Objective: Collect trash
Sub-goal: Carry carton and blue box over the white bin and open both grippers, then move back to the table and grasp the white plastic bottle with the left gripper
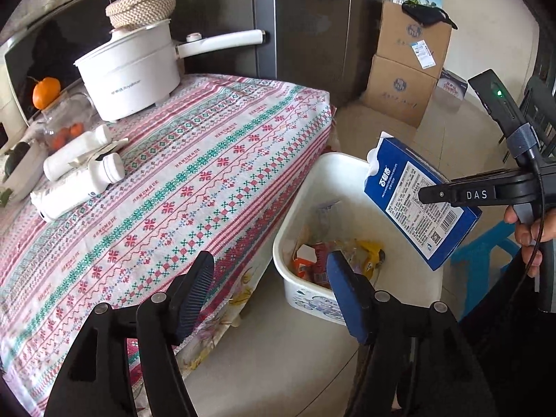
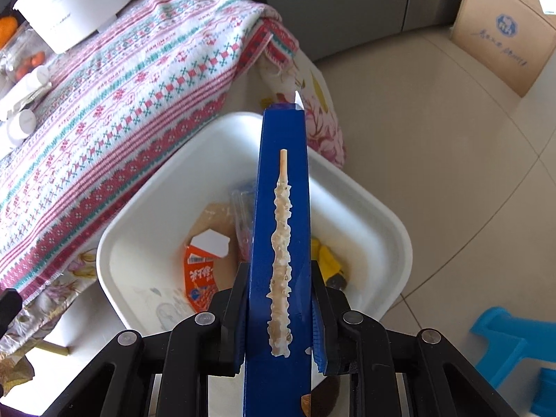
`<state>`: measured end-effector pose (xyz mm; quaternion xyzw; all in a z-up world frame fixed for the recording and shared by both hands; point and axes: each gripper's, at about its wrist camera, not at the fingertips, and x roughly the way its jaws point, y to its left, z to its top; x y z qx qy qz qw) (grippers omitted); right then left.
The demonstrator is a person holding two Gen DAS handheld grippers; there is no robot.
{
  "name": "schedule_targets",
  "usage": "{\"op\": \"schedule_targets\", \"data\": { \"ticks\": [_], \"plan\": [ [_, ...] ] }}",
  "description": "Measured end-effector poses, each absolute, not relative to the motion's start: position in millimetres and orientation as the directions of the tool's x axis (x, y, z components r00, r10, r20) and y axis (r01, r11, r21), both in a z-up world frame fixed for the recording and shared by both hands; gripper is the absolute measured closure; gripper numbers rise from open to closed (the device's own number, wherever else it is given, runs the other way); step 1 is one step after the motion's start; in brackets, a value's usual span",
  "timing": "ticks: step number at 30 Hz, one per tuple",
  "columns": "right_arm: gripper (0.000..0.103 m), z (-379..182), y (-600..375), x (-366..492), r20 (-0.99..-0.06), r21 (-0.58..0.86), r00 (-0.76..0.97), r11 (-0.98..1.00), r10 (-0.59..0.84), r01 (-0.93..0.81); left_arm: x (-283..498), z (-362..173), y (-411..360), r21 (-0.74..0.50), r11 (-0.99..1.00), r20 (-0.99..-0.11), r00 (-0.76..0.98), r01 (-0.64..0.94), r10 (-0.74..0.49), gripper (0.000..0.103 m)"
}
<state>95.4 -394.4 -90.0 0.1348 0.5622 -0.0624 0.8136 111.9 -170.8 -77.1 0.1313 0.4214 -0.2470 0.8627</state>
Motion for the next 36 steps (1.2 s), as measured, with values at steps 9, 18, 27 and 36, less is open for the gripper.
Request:
{"op": "schedule_targets", "data": {
  "ticks": [9, 18, 27, 36],
  "plan": [
    [0.043, -85, -393, 98, -0.915, 0.191, 0.397, 0.943, 0.071, 0.272, 111, -72, -159, 0.008, 0.858, -0.785, 0.535, 0.514, -0.313, 0.028],
    [0.038, -80, -378, 105, -0.911, 0.198, 0.402, 0.949, 0.086, 0.244, 114, -70, -144, -0.006, 0.874, -0.783, 0.541, 0.486, -0.306, 0.026],
    [0.034, -74, -351, 117, -0.91, 0.189, 0.402, 0.964, 0.101, 0.187, 132, -70, -97, -0.068, 0.925, -0.799, 0.535, 0.374, -0.275, 0.025],
    [0.032, -57, -311, 156, -0.906, 0.191, 0.396, 0.979, 0.15, 0.066, 181, -72, -14, -0.174, 0.982, -0.84, 0.508, 0.075, -0.188, 0.023]
  ]
}}
